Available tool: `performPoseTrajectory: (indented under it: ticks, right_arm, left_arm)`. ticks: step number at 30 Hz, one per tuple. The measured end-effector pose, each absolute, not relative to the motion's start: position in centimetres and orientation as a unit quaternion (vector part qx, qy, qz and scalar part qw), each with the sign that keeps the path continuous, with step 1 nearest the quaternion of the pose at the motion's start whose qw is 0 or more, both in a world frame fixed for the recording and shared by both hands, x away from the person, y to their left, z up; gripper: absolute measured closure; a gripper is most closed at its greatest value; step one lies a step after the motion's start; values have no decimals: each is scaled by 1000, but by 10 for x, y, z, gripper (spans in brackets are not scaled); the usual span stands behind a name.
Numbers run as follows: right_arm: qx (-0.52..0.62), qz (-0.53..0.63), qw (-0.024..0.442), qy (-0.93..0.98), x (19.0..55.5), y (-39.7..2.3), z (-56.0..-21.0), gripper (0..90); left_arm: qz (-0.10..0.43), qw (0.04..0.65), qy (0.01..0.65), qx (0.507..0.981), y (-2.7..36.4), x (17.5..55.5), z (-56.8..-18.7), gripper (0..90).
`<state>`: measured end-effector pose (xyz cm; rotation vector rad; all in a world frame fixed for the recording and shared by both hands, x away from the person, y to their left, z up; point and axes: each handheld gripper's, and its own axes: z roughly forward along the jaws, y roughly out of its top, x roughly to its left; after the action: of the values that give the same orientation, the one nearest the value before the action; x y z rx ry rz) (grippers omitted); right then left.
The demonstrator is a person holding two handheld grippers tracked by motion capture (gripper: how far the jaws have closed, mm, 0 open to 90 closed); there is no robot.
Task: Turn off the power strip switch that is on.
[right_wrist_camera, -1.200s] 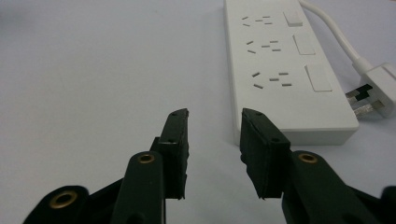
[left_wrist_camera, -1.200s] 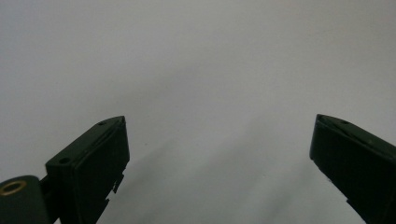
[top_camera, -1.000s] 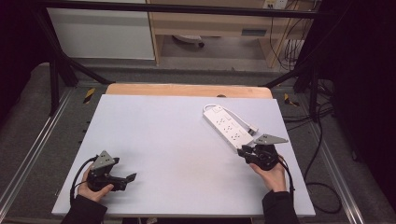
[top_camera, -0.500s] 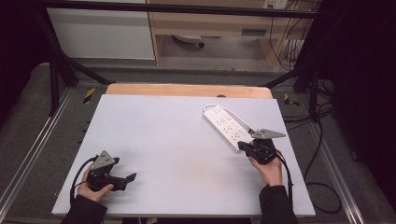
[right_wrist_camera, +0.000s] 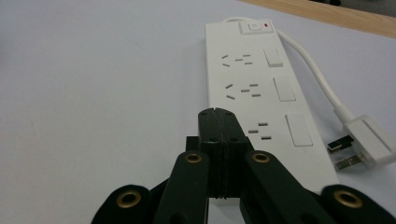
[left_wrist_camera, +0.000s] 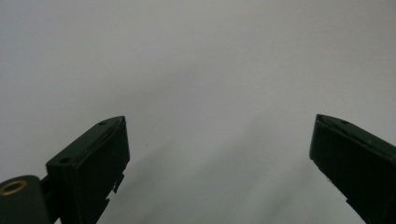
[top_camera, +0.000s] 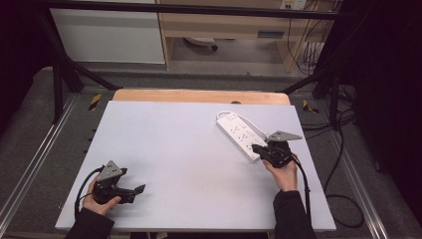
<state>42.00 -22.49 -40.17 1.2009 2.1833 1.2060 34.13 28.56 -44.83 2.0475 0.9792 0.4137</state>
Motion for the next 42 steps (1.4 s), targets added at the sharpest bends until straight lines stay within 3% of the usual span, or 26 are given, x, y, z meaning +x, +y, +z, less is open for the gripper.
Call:
performPoseTrajectory:
  ticks: [42]
  right_arm:
    - [438, 419, 194, 771, 486, -202, -394, 900]
  left_arm:
    - [166, 405, 389, 811, 286, 342, -448, 49]
